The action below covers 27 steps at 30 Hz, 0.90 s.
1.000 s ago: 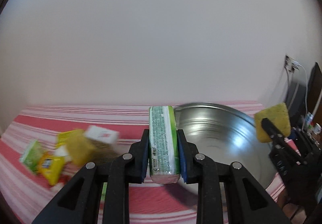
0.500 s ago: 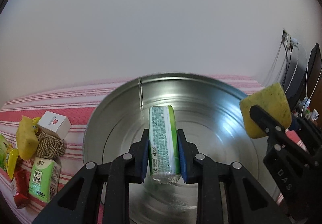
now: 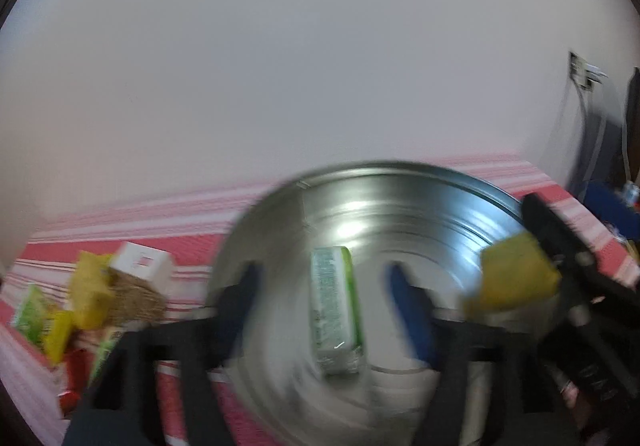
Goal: Organize objects
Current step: 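Carry the tissue pack and sponge over the metal tin and release both, then move both open tools back toward the pile of items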
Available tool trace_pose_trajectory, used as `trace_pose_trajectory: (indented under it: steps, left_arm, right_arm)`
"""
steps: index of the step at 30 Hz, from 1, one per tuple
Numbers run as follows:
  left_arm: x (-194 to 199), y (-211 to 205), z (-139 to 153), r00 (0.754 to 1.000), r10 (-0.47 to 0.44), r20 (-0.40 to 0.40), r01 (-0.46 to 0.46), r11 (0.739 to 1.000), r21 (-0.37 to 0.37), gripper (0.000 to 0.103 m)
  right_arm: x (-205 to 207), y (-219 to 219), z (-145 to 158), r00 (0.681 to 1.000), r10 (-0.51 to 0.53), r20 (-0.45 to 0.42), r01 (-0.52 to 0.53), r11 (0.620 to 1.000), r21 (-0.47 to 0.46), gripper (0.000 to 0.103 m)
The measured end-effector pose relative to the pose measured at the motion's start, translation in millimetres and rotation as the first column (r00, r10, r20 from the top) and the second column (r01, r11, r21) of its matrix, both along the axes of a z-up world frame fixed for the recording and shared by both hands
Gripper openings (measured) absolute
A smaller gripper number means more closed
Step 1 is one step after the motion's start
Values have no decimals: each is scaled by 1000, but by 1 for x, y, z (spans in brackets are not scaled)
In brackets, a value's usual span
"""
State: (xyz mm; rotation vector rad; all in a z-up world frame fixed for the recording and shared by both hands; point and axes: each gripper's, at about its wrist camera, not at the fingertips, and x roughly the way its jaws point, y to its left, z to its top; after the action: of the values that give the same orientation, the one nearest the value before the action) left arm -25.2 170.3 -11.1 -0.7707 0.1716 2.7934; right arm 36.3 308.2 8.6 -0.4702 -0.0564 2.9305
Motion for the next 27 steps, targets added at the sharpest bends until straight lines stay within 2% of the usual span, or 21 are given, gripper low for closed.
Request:
trace_pose_trajectory:
  steps: [2,4,8,14,19,27]
  left_arm:
    - [1,-7,3,999,28,-38,-26,999,29,91]
    - [6,-14,7,998,34,-48,-31,998,55,91]
    - [11,-29,8,993,92,-75,-88,994,59,91]
    - [23,-57,9,983,160,-88,-154,986,66,91]
    - [30,-79,7,979,180,-95,-175,982,65,91]
    - [31,-115,0,965,241,-99,-238,970,38,91]
  right_arm:
    - [8,0,5,998,-13,-59,13,1000,4,94]
    - [15,4,8,993,-44,-109,43,999,-13,100]
    - [20,9,10,982,-105,-156,102,994,-23,100]
    - [20,19,9,975,-162,-149,152,986,-73,100]
    - [24,27,9,963,-223,-153,205,971,-125,100]
    - [36,11,12,950,-266,-162,249,962,-115,100]
